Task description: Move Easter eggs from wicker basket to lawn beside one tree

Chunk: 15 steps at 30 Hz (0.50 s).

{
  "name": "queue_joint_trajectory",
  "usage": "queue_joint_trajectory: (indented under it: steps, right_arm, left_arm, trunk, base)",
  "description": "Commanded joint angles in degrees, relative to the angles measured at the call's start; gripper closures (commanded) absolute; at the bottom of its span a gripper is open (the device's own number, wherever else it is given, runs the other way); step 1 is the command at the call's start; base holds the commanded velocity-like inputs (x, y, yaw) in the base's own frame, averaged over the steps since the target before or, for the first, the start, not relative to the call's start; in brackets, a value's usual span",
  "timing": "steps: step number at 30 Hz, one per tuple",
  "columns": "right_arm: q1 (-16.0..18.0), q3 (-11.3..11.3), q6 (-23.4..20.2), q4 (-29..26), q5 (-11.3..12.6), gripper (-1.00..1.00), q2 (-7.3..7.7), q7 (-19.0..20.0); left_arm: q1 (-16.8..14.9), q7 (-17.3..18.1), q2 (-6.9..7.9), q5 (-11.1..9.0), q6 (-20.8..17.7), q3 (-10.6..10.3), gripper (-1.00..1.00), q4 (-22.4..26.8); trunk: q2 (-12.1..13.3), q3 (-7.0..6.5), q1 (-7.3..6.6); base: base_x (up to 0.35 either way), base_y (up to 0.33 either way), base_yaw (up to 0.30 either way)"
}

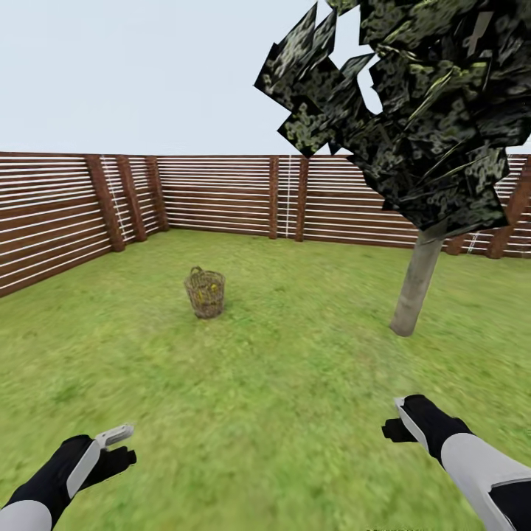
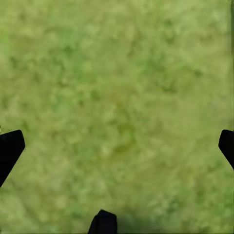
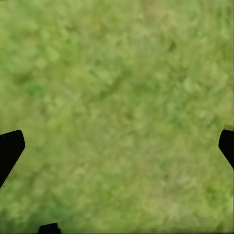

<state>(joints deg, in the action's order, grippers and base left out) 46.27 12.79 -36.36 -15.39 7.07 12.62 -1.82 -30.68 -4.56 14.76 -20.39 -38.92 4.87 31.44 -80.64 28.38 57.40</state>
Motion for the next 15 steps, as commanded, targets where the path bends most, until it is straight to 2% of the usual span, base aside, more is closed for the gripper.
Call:
queue_joint_trajectory:
  steps: [1, 10, 15]
  right_arm:
    - [0.1, 0.5, -0.3, -0.1, 0.6, -1.00, 0.04, -0.2]
    - [0.1, 0.5, -0.3, -0.1, 0.6, -1.00, 0.01, -0.2]
    - [0.1, 0.5, -0.3, -0.1, 0.6, -1.00, -0.13, -0.2]
  left_arm:
    - [0.0, -0.5, 0.00, -0.6, -0.3, 0.1, -1.00, 0.1]
    - [0.0, -0.5, 0.22, -0.6, -0.3, 0.0, -1.00, 0.1]
    - [0.0, -0.5, 0.19, -0.6, -0.3, 0.1, -1.00, 0.1]
  trunk:
    - [0.0, 0.06, 0.01]
    - [0.0, 0.06, 0.01]
    - [0.0, 0.06, 0.01]
  base:
    - [0.128, 0.336, -0.300]
    - [0.127, 0.336, -0.296]
    - [0.127, 0.336, -0.104]
